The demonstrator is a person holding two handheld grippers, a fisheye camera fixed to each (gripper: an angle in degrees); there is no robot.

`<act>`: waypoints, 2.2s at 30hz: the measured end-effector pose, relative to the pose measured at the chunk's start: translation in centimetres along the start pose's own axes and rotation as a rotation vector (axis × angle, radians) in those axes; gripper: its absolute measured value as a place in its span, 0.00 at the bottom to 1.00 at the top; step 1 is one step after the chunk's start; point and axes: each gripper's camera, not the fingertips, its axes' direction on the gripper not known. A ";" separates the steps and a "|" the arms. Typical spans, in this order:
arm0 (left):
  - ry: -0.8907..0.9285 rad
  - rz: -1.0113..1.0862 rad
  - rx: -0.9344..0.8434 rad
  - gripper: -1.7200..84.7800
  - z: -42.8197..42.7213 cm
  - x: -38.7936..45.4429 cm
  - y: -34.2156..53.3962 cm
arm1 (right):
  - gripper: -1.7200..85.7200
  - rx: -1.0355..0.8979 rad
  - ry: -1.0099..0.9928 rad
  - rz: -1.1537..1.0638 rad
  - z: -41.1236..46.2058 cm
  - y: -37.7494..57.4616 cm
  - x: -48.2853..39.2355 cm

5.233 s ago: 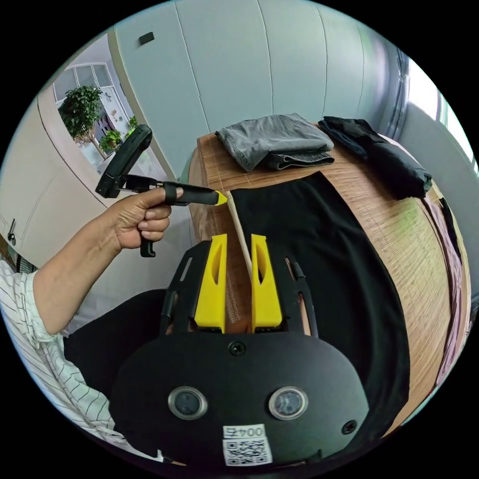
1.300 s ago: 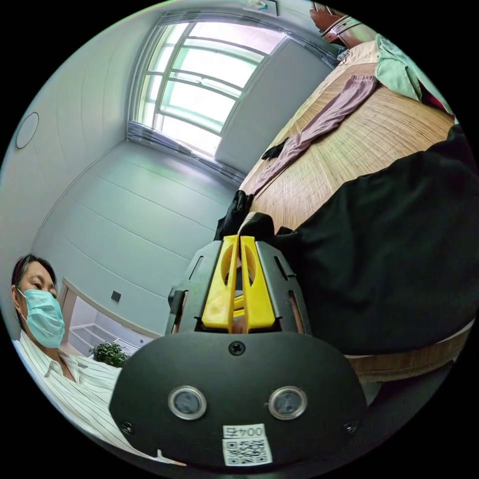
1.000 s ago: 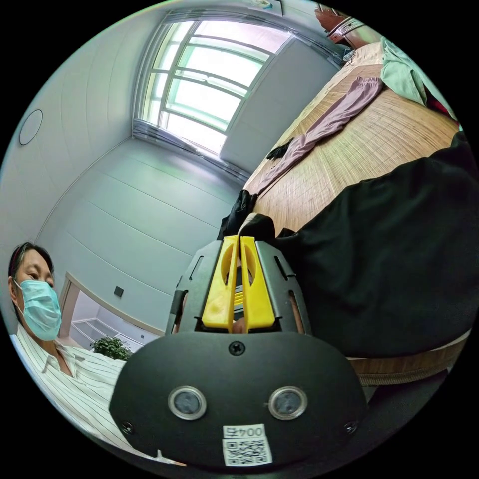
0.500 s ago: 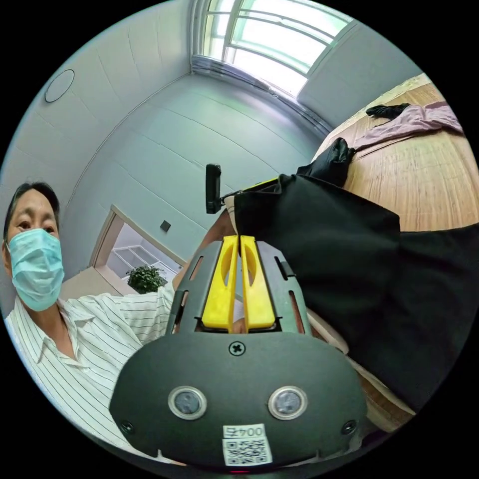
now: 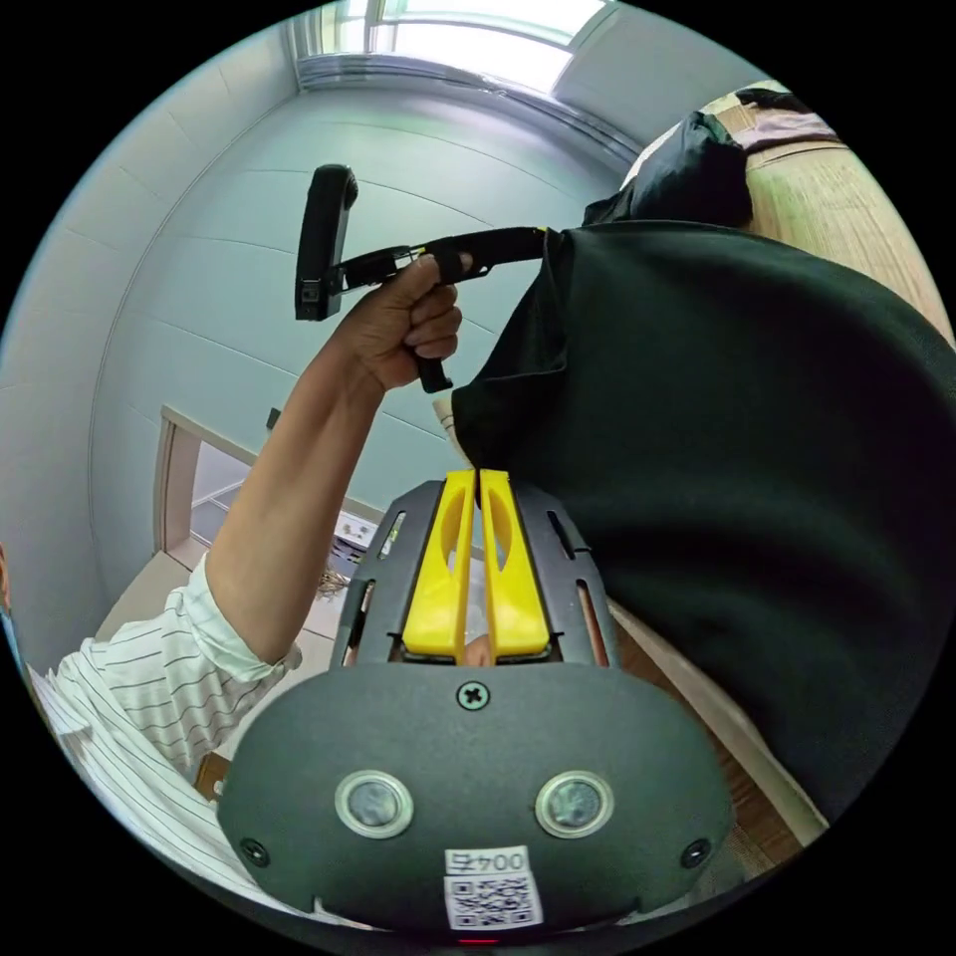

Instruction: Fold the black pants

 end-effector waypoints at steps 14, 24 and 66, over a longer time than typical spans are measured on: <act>0.116 -0.106 -0.107 0.05 10.1 -2.7 5.0 | 0.03 -0.141 0.179 0.001 8.3 2.3 1.6; 0.091 -0.313 -0.101 0.09 7.6 -6.1 8.3 | 0.13 -0.286 0.284 -0.185 14.2 2.7 -0.9; 0.560 -0.150 0.264 0.05 1.4 36.5 22.4 | 0.08 -0.048 1.109 0.027 -46.0 16.8 5.0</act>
